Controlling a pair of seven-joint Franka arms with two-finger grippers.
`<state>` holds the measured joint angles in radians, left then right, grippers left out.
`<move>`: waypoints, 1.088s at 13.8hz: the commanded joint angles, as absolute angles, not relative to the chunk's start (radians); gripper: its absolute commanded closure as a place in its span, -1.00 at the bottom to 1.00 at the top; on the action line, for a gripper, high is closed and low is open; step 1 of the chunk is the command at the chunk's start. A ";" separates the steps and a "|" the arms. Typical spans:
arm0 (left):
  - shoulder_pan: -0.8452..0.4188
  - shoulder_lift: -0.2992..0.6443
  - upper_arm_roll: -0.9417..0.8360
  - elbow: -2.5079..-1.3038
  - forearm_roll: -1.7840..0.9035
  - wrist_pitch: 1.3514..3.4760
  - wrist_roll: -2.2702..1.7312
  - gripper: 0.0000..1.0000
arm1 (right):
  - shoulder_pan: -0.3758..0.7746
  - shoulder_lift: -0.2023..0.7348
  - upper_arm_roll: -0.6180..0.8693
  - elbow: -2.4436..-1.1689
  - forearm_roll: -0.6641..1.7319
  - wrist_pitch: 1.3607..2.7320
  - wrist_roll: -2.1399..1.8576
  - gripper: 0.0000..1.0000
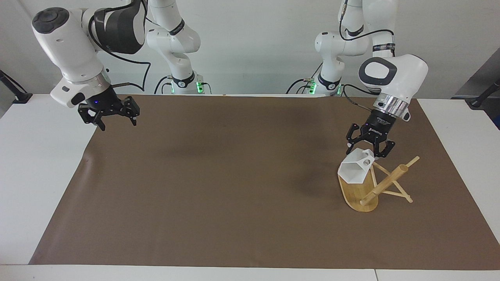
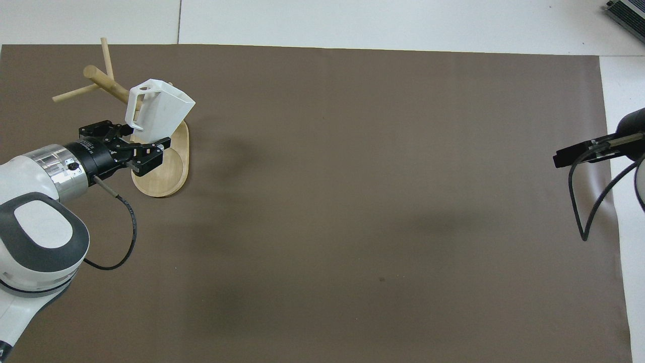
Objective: Hang cup on rack
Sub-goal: 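Lower the cup handle onto a mug tree peg with the left gripper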
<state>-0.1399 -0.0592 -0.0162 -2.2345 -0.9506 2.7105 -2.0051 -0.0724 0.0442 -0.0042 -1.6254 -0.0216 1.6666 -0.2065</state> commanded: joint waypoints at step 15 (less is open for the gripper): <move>-0.156 -0.028 -0.006 -2.232 -0.943 2.795 -2.160 1.00 | -0.075 0.000 0.021 -1.632 -0.021 1.644 -0.032 -1.00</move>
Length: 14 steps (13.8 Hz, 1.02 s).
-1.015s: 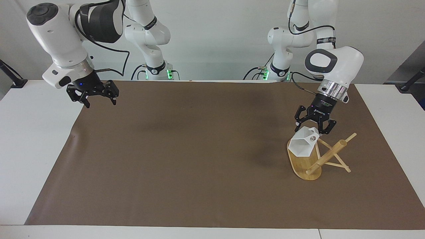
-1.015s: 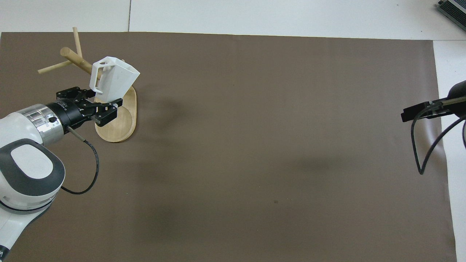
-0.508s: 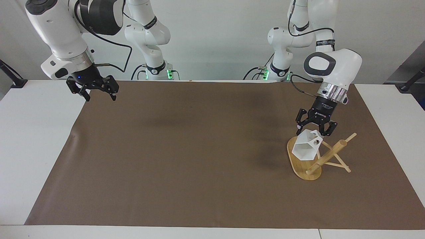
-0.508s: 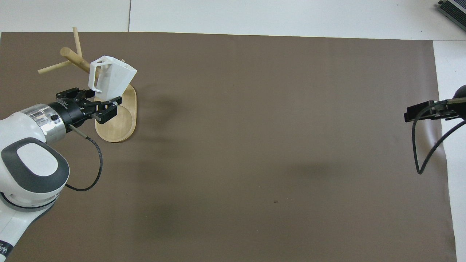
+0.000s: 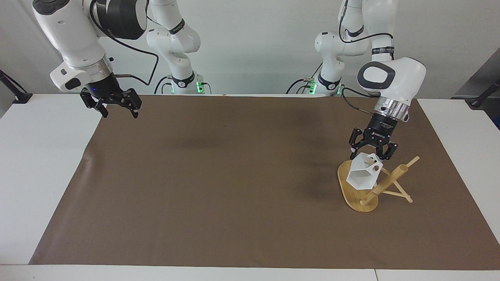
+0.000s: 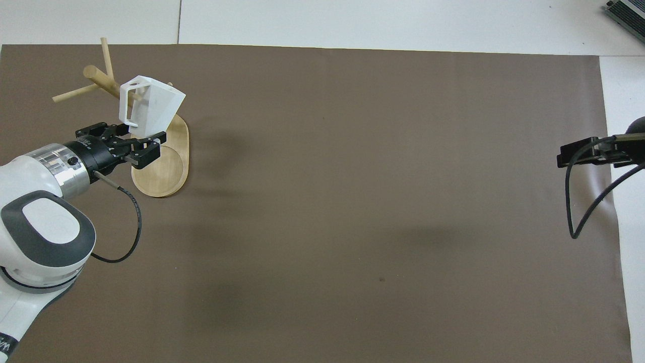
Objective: Hang cup on rack
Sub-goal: 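Lower the cup handle onto a mug tree peg with the left gripper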
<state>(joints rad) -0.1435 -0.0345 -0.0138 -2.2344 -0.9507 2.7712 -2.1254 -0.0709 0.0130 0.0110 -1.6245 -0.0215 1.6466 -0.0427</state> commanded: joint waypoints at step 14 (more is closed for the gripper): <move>-0.147 -0.015 -0.002 -2.221 -0.940 2.809 -2.164 -1.00 | -0.075 -0.006 0.055 -1.632 -0.020 1.637 -0.032 -1.00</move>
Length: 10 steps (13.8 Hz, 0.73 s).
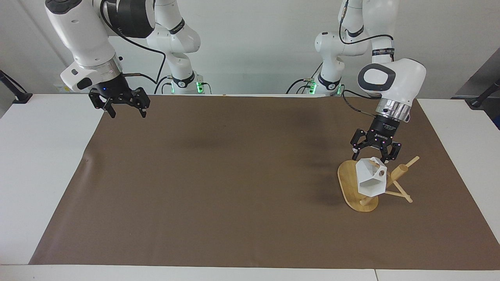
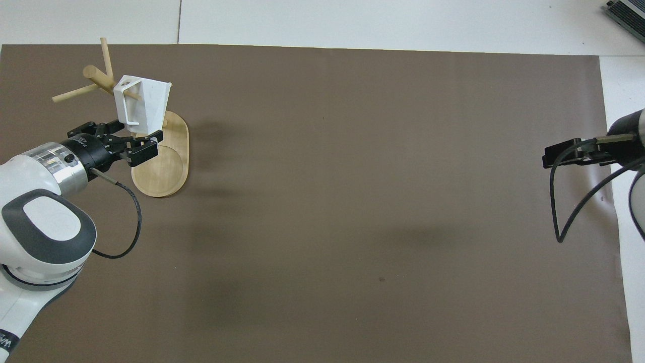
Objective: Hang cup on rack
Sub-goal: 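Lower the cup handle onto a mug tree peg with the left gripper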
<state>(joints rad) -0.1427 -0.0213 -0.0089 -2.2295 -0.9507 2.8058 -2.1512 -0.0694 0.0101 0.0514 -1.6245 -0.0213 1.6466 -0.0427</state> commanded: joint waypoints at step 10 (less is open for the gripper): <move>-0.048 -0.081 0.015 -2.076 -0.476 2.346 -2.172 -1.00 | -0.075 -0.018 0.046 -1.632 -0.018 1.637 -0.032 -1.00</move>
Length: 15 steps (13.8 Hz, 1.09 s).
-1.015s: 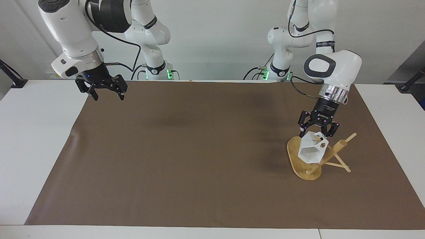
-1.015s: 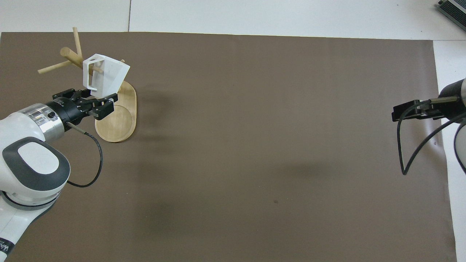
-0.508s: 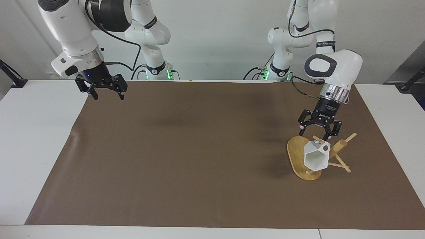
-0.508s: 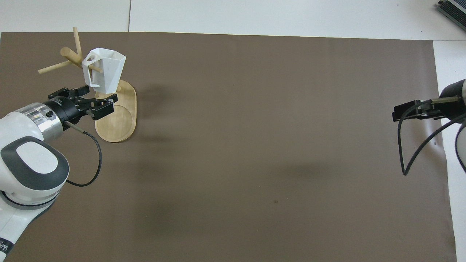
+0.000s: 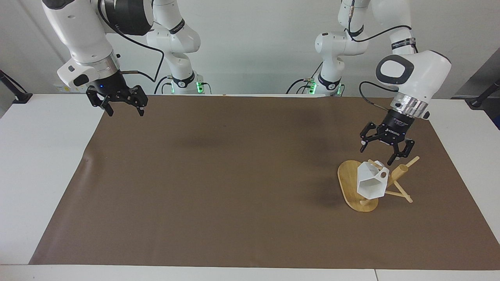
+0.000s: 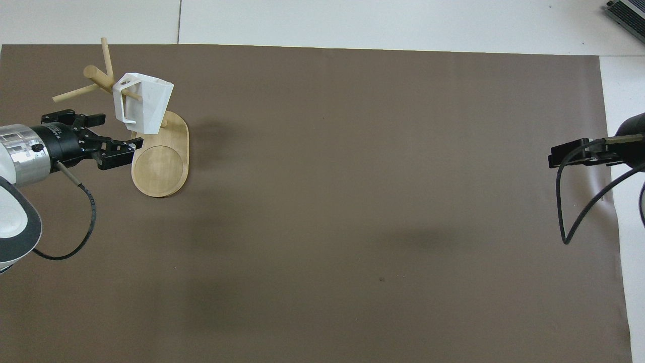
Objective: Hang cup on rack
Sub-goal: 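Open the left gripper and draw it back from the cup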
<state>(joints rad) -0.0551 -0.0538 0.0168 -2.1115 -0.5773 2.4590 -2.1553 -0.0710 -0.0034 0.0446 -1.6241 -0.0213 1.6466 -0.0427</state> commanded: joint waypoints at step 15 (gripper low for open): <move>-0.034 -0.091 0.015 -1.887 -0.121 2.073 -1.365 -1.00 | -0.077 -0.028 0.029 -1.649 -0.018 1.641 0.008 -1.00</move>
